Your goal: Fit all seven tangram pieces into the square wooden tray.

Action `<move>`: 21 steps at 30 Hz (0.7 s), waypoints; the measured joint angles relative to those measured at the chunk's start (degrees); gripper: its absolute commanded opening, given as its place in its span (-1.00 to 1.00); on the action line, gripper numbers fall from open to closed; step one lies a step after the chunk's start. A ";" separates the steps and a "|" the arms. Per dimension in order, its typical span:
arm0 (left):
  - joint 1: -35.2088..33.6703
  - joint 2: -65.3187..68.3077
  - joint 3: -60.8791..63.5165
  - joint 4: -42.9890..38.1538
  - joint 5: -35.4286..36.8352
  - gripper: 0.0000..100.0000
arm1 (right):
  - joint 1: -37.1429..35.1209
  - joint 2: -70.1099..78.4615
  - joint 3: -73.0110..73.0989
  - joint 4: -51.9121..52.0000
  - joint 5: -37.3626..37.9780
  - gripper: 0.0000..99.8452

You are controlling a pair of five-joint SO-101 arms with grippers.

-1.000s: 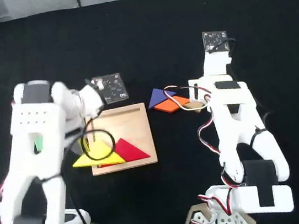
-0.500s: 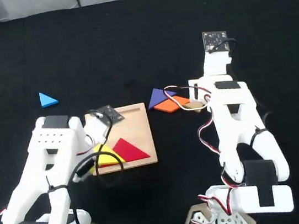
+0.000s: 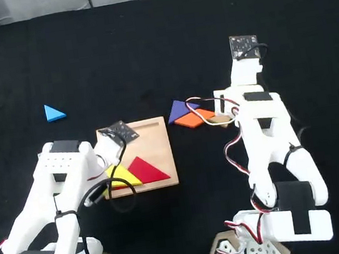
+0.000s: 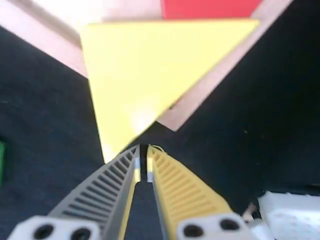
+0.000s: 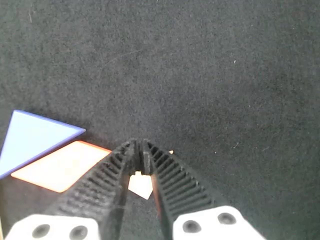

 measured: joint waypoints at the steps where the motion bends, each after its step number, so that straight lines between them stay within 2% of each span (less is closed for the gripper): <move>1: 0.00 0.00 0.18 -0.88 0.00 -0.94 | 0.00 0.00 0.00 0.00 0.00 -0.98; 5: -0.44 0.00 0.35 -5.10 0.00 -0.94 | 0.00 0.00 0.00 0.00 0.00 -0.98; 10: -1.41 0.00 0.26 -6.68 0.00 -0.94 | 0.00 0.00 0.00 0.00 0.00 -0.98; 18: -5.36 1.49 -5.27 -6.68 0.00 -0.94 | 0.00 0.00 0.00 0.00 0.00 -0.98; 21: -5.54 3.78 -5.80 -3.96 0.00 -0.94 | 0.00 0.00 0.00 0.00 0.00 -0.98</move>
